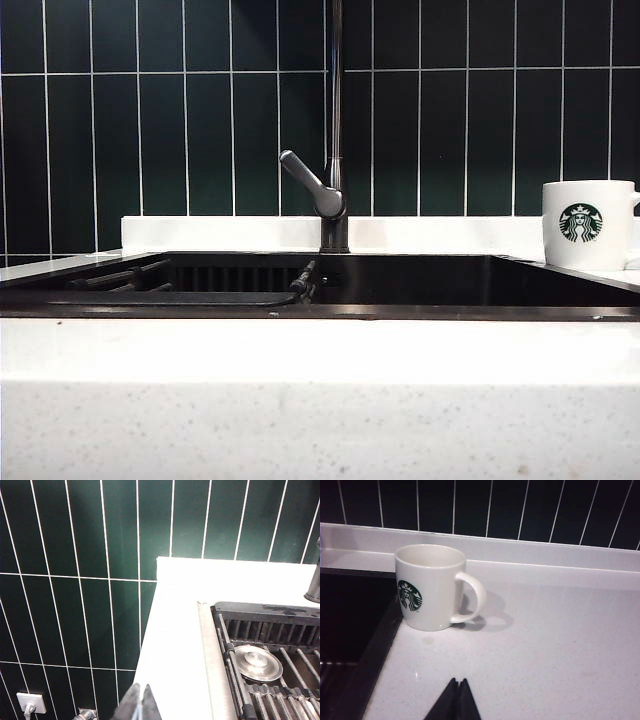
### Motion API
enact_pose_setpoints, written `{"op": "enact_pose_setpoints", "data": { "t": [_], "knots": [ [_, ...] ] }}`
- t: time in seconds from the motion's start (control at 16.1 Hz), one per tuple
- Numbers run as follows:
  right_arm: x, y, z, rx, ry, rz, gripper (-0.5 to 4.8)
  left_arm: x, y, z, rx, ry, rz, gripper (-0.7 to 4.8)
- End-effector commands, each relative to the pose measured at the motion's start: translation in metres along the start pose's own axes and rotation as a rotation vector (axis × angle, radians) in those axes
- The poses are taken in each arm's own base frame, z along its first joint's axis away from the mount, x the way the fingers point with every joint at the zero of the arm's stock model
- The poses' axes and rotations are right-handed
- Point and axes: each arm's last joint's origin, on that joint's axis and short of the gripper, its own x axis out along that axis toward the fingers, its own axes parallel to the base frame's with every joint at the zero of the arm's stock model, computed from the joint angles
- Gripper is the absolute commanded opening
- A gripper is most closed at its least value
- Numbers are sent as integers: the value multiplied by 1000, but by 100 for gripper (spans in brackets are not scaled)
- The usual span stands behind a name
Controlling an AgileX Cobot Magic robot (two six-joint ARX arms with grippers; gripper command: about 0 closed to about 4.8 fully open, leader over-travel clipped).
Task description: Pick up the mug next to the sink, go to the faucet to get some water, pour the water into the sink, and finally put the mug back to its place.
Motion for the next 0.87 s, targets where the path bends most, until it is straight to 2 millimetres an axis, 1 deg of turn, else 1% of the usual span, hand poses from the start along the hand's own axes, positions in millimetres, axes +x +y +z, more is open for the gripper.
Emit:
{"op": "enact_pose_setpoints", "data": {
  "t": [0.06,0.43,0.56,0.75,0.87],
  "knots": [
    [0,0,5,76,-64,-5,-8,0,-1,3,-4,-29,-31,-6],
    [-1,-1,10,175,-98,-2,-9,-1,-2,5,-10,-36,-73,-6],
    [-4,-3,25,181,-126,-13,-9,-3,-3,19,-117,-71,-91,-6],
    [-14,-9,55,187,-156,-75,-9,-10,-4,47,-101,-149,-150,-6],
    [-16,-12,70,170,-153,-87,-9,-10,-5,55,-85,-151,-172,-6]
  ]
}}
